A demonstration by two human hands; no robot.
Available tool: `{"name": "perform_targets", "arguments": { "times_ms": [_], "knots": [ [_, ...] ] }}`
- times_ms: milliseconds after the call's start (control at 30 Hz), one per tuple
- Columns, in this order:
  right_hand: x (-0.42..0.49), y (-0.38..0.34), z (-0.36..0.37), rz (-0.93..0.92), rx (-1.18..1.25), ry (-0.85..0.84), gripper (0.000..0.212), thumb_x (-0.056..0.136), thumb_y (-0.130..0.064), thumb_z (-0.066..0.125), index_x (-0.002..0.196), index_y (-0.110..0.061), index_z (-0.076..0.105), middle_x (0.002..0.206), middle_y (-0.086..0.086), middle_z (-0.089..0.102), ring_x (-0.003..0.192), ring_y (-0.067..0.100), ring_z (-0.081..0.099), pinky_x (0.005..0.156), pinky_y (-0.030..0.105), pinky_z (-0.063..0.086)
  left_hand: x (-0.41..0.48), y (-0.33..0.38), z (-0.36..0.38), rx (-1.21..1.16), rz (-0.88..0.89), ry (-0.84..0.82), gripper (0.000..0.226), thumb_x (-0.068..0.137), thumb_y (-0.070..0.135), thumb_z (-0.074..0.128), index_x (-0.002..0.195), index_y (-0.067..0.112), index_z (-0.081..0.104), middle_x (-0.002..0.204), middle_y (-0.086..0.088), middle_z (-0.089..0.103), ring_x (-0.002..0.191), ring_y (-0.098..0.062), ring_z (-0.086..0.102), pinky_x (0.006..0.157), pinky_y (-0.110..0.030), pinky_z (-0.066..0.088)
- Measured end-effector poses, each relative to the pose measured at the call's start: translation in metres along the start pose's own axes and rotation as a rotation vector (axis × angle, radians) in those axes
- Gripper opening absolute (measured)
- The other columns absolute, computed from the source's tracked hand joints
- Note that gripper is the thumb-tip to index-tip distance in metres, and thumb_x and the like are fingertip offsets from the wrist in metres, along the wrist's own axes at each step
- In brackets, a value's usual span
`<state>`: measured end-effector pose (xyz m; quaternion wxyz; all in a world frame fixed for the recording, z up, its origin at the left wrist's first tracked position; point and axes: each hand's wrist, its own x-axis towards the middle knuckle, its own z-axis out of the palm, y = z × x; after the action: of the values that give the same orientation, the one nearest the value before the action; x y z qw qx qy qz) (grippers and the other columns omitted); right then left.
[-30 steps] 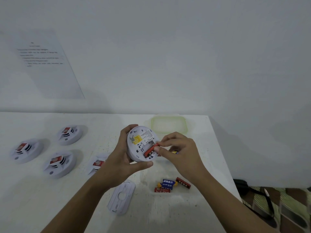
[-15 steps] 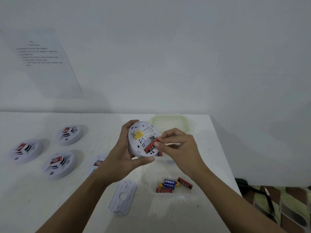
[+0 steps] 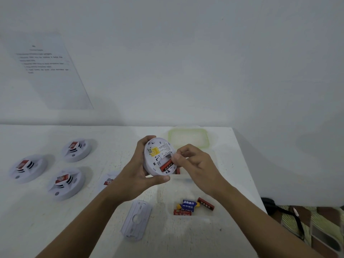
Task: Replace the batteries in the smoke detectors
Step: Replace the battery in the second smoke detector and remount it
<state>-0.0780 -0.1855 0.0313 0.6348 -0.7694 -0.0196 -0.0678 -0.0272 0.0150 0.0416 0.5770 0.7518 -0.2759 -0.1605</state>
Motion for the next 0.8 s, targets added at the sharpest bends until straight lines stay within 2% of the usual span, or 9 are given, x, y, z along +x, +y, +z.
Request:
{"name": "perform_targets", "arguments": {
  "times_ms": [100, 167, 233, 300, 433, 500, 567, 700, 800],
  "knots": [
    [0.006, -0.004, -0.002, 0.007, 0.047, 0.012, 0.025, 0.101, -0.019, 0.057, 0.085, -0.013, 0.075, 0.098, 0.002, 0.074, 0.097, 0.016, 0.073, 0.083, 0.024, 0.058, 0.000, -0.001, 0.000, -0.016, -0.003, 0.008, 0.097, 0.074, -0.005, 0.082, 0.145, 0.027, 0.024, 0.136, 0.012, 0.044, 0.120, 0.004, 0.057, 0.083, -0.016, 0.056],
    [0.011, -0.006, -0.006, 0.042, 0.112, 0.005, 0.032, 0.104, -0.014, 0.051, 0.083, -0.009, 0.074, 0.099, 0.015, 0.074, 0.096, 0.024, 0.073, 0.084, 0.024, 0.058, 0.000, -0.003, 0.000, -0.016, 0.000, 0.015, 0.095, 0.074, -0.007, 0.081, 0.144, 0.027, 0.025, 0.135, 0.015, 0.045, 0.119, 0.008, 0.056, 0.082, -0.015, 0.056],
    [0.018, -0.005, -0.010, 0.064, 0.152, -0.015, 0.034, 0.104, -0.013, 0.050, 0.087, 0.001, 0.075, 0.097, 0.017, 0.074, 0.094, 0.029, 0.072, 0.086, 0.032, 0.060, 0.002, -0.006, -0.002, -0.009, 0.002, 0.030, 0.097, 0.074, -0.006, 0.082, 0.145, 0.028, 0.025, 0.137, 0.015, 0.044, 0.121, 0.007, 0.054, 0.084, -0.016, 0.056],
    [0.025, -0.001, -0.013, 0.073, 0.121, -0.011, 0.027, 0.101, -0.014, 0.057, 0.086, -0.002, 0.076, 0.091, 0.011, 0.075, 0.087, 0.026, 0.071, 0.080, 0.035, 0.061, 0.002, -0.010, -0.005, -0.019, -0.001, 0.044, 0.097, 0.074, -0.005, 0.082, 0.146, 0.029, 0.026, 0.138, 0.016, 0.046, 0.125, 0.002, 0.054, 0.088, -0.020, 0.056],
    [0.042, 0.021, -0.020, 0.148, -0.171, 0.087, 0.014, 0.093, -0.014, 0.068, 0.081, -0.011, 0.075, 0.082, 0.001, 0.074, 0.070, 0.012, 0.069, 0.062, 0.023, 0.054, 0.002, -0.019, -0.013, -0.021, -0.020, 0.053, 0.096, 0.074, -0.001, 0.084, 0.144, 0.035, 0.028, 0.132, 0.025, 0.050, 0.126, -0.005, 0.056, 0.092, -0.025, 0.057],
    [0.049, 0.034, -0.024, 0.158, -0.420, 0.019, 0.007, 0.090, -0.015, 0.072, 0.084, -0.014, 0.076, 0.082, -0.006, 0.072, 0.067, 0.005, 0.064, 0.058, 0.010, 0.046, 0.002, -0.023, -0.015, -0.019, -0.029, 0.049, 0.096, 0.074, -0.001, 0.084, 0.143, 0.036, 0.028, 0.131, 0.025, 0.051, 0.126, -0.004, 0.056, 0.092, -0.025, 0.056],
    [0.054, 0.041, -0.025, 0.160, -0.656, -0.114, 0.009, 0.089, -0.021, 0.075, 0.096, -0.016, 0.076, 0.090, -0.008, 0.069, 0.069, -0.002, 0.057, 0.059, 0.006, 0.041, 0.003, -0.027, -0.018, -0.020, -0.049, 0.046, 0.097, 0.073, 0.000, 0.084, 0.144, 0.035, 0.028, 0.132, 0.025, 0.051, 0.126, -0.004, 0.056, 0.093, -0.025, 0.056],
    [0.065, 0.049, -0.019, 0.204, -0.932, -0.317, 0.041, 0.088, -0.039, 0.075, 0.122, -0.017, 0.070, 0.114, -0.003, 0.067, 0.097, 0.011, 0.060, 0.082, 0.024, 0.048, 0.007, -0.033, -0.021, -0.008, -0.074, 0.042, 0.098, 0.073, -0.001, 0.084, 0.145, 0.034, 0.027, 0.132, 0.027, 0.050, 0.123, 0.004, 0.055, 0.090, -0.020, 0.056],
    [0.069, 0.053, -0.014, 0.208, -1.005, -0.371, 0.052, 0.088, -0.042, 0.074, 0.133, -0.016, 0.063, 0.120, 0.000, 0.065, 0.108, 0.018, 0.059, 0.081, 0.026, 0.041, 0.010, -0.037, -0.022, -0.005, -0.082, 0.043, 0.099, 0.073, 0.000, 0.085, 0.145, 0.036, 0.027, 0.138, 0.019, 0.047, 0.126, 0.000, 0.053, 0.090, -0.020, 0.056]
  ]
}}
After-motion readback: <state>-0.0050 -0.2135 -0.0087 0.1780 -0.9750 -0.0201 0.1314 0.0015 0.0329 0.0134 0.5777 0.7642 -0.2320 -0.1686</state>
